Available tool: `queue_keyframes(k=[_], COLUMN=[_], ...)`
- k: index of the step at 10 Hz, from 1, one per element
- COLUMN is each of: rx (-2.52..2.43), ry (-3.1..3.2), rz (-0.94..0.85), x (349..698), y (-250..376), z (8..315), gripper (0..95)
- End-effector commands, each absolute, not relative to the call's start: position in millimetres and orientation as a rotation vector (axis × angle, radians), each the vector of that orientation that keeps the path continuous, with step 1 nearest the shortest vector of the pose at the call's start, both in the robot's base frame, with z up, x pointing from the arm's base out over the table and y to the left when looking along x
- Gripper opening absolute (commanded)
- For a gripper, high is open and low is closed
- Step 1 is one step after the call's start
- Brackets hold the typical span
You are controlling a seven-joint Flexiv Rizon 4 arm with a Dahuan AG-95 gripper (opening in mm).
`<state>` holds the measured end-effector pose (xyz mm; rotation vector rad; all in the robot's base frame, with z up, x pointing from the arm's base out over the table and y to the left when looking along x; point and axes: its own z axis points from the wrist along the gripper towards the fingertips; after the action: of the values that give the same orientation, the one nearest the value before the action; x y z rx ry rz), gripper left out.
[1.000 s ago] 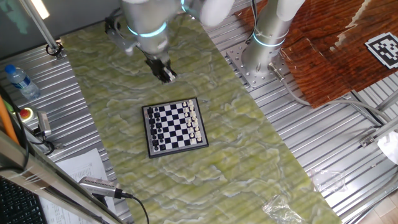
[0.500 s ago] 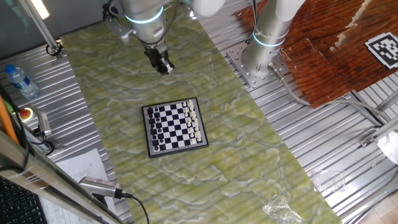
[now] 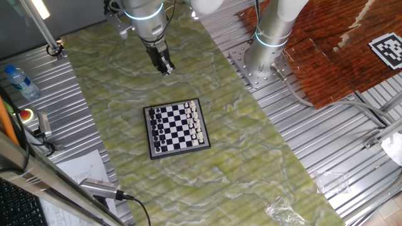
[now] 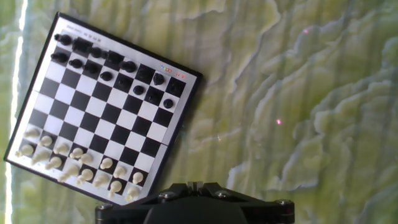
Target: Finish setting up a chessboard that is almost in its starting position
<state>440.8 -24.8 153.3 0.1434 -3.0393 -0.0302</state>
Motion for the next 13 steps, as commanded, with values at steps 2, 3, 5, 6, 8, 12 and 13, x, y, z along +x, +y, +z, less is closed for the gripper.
queue_keyframes(k=[2,3,5,6,8,12,13], rx=[0.119,0.12,0.121,0.122,0.12,0.117,0.118], ry=[-3.043,-3.043,-3.043,-3.043,-3.044,-3.046,-3.046], rz=[-0.029,-0.03,-0.031,-0.032,-0.037,-0.043,-0.044], x=[438.6,438.6,438.6,438.6,438.6,438.6,438.6], y=[-25.1,-25.1,-25.1,-25.1,-25.1,-25.1,-25.1], z=[153.1,153.2,153.2,153.2,153.2,153.2,153.2], gripper=[0.0,0.0,0.0,0.0,0.0,0.0,0.0])
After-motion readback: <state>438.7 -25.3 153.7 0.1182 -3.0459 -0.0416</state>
